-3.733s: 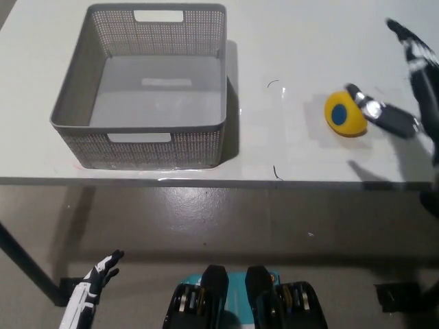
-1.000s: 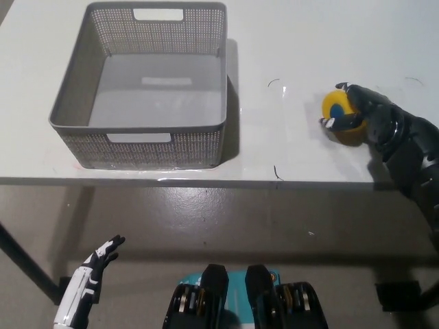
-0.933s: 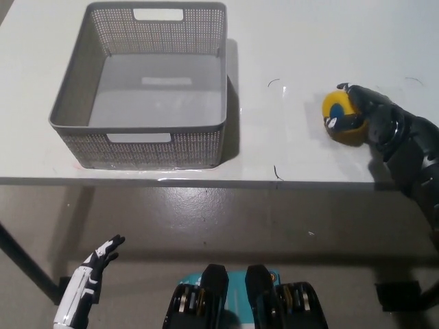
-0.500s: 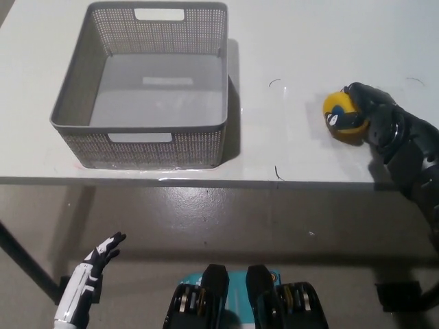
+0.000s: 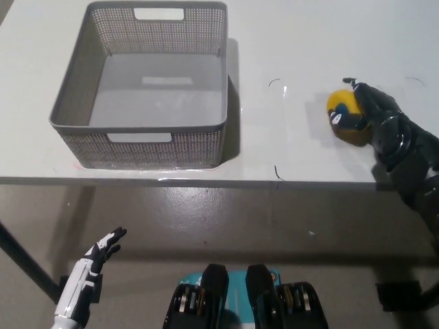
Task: Use the right hand to pick up a yellow duck toy and place it into a container on the left hand side
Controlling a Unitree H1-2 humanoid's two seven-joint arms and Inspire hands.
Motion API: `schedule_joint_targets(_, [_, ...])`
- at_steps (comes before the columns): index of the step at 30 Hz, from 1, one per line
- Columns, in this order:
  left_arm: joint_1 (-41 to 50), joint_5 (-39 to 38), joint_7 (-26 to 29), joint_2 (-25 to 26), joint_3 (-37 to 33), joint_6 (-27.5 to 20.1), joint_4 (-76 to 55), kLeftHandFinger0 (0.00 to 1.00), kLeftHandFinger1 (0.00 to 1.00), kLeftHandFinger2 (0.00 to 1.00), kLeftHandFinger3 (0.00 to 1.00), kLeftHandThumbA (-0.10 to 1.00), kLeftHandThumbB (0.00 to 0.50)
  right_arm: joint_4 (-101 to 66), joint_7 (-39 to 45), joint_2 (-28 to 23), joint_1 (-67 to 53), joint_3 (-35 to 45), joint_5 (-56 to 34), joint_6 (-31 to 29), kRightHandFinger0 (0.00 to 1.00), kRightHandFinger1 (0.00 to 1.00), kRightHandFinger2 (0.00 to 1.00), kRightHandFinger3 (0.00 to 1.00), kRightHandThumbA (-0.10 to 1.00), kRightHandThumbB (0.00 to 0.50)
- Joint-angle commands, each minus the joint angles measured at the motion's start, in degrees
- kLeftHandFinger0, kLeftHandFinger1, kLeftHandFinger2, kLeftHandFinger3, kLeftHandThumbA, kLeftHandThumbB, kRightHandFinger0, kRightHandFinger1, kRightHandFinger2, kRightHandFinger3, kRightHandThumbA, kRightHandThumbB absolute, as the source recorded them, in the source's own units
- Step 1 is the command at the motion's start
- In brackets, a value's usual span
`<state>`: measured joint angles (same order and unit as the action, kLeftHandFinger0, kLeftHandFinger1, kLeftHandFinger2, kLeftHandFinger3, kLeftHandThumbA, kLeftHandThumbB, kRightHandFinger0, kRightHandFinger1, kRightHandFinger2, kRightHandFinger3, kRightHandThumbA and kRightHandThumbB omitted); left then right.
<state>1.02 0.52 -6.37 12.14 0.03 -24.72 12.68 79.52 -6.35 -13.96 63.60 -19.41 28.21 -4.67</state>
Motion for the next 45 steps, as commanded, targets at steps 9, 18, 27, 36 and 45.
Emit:
schedule_joint_targets(9, [-0.74, -0.44, -0.56, 1.08, 0.34, -0.17, -0.88, 1.00, 1.00, 1.00, 1.00, 1.00, 0.189, -8.93, -8.14, -3.24, 7.58, 4.66, -3.26, -7.38, 0.11, 0.62, 0.92, 0.99, -0.10, 0.160])
schedule_joint_targets(18, [-0.65, -0.61, -0.57, 1.17, 0.46, 0.19, -1.11, 0.98, 1.00, 1.00, 1.00, 1.00, 0.185, -20.81, -8.15, -1.68, 9.70, 4.98, -1.78, -5.78, 0.10, 0.61, 0.94, 1.00, -0.10, 0.134])
schedule_joint_targets(27, [-0.69, 0.35, -0.44, 0.97, -0.11, -0.51, -0.33, 0.95, 1.00, 1.00, 1.00, 1.00, 0.193, -31.58, -5.85, 5.21, 12.08, 4.92, -2.13, -0.95, 0.03, 0.48, 0.89, 1.00, -0.10, 0.164])
schedule_joint_targets(36, [-0.48, -0.59, -1.39, 1.14, -0.50, 0.02, -0.85, 0.97, 1.00, 1.00, 1.00, 1.00, 0.164, -24.30, -7.84, 15.51, 17.31, 3.60, -2.16, -4.87, 0.09, 0.29, 0.38, 0.59, -0.10, 0.142])
schedule_joint_targets(45, [-0.66, 2.00, -1.49, 1.60, -1.24, 0.20, -1.79, 0.92, 1.00, 1.00, 1.00, 1.00, 0.235, -17.63, -9.37, 21.67, 19.12, 3.54, -3.30, -9.14, 0.00, 0.23, 0.65, 0.81, -0.10, 0.141])
